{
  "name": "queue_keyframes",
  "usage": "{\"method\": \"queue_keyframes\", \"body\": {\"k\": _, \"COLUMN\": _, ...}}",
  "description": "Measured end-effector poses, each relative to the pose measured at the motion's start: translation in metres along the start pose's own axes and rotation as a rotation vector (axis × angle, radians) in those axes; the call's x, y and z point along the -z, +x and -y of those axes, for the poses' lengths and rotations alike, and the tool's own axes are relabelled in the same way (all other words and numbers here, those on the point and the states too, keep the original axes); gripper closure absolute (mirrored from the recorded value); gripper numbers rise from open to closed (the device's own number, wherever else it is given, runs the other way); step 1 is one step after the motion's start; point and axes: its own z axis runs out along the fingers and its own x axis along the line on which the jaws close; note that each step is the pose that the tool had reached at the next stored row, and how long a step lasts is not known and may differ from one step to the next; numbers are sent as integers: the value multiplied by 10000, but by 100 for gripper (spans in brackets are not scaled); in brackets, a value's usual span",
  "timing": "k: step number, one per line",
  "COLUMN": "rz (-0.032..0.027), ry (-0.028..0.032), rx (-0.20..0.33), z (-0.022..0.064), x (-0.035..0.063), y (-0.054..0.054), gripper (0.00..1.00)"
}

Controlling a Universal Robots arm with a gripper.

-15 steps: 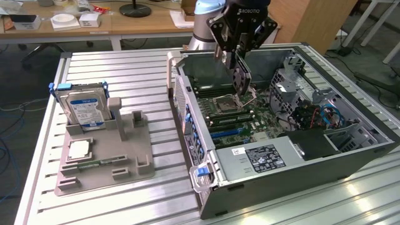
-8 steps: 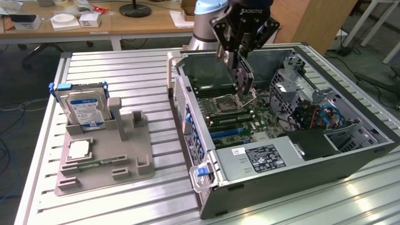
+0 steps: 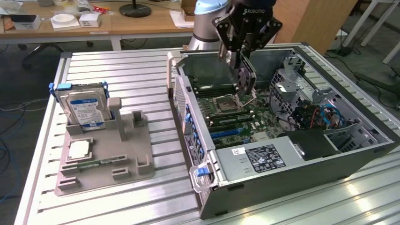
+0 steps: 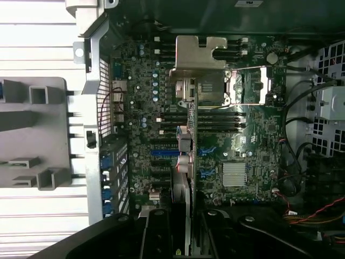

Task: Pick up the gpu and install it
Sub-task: 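Pick up the gpu and move the gpu toward the slot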

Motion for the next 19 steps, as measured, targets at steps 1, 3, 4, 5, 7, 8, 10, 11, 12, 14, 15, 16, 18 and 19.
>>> {"method": "queue_keyframes", "body": {"k": 1, "rz": 0, "ry": 0, "rx": 0, "z": 0, "x": 0, "y": -10, "gripper": 74}}
{"method": "queue_keyframes", "body": {"k": 3, "rz": 0, "ry": 0, "rx": 0, "z": -1, "x": 0, "y": -29, "gripper": 74}}
{"method": "queue_keyframes", "body": {"k": 4, "rz": 0, "ry": 0, "rx": 0, "z": -1, "x": -1, "y": -39, "gripper": 74}}
{"method": "queue_keyframes", "body": {"k": 5, "rz": 0, "ry": 0, "rx": 0, "z": -1, "x": -1, "y": -49, "gripper": 74}}
{"method": "queue_keyframes", "body": {"k": 7, "rz": 0, "ry": 1, "rx": 1, "z": -2, "x": -1, "y": -65, "gripper": 74}}
{"method": "queue_keyframes", "body": {"k": 8, "rz": 0, "ry": 0, "rx": 0, "z": -2, "x": -1, "y": -73, "gripper": 74}}
{"method": "queue_keyframes", "body": {"k": 10, "rz": 0, "ry": 0, "rx": 0, "z": -3, "x": -1, "y": -89, "gripper": 74}}
{"method": "queue_keyframes", "body": {"k": 11, "rz": 0, "ry": 1, "rx": 0, "z": -3, "x": -1, "y": -98, "gripper": 74}}
{"method": "queue_keyframes", "body": {"k": 12, "rz": 0, "ry": 0, "rx": 0, "z": -3, "x": -2, "y": -107, "gripper": 74}}
{"method": "queue_keyframes", "body": {"k": 14, "rz": 0, "ry": 0, "rx": 0, "z": -4, "x": -2, "y": -125, "gripper": 74}}
{"method": "queue_keyframes", "body": {"k": 15, "rz": 0, "ry": 1, "rx": 0, "z": -4, "x": -2, "y": -136, "gripper": 74}}
{"method": "queue_keyframes", "body": {"k": 16, "rz": 0, "ry": 1, "rx": 0, "z": -4, "x": -2, "y": -146, "gripper": 74}}
{"method": "queue_keyframes", "body": {"k": 18, "rz": 0, "ry": 0, "rx": -1, "z": -5, "x": -3, "y": -169, "gripper": 74}}
{"method": "queue_keyframes", "body": {"k": 19, "rz": 0, "ry": 1, "rx": -1, "z": -6, "x": -3, "y": -184, "gripper": 74}}
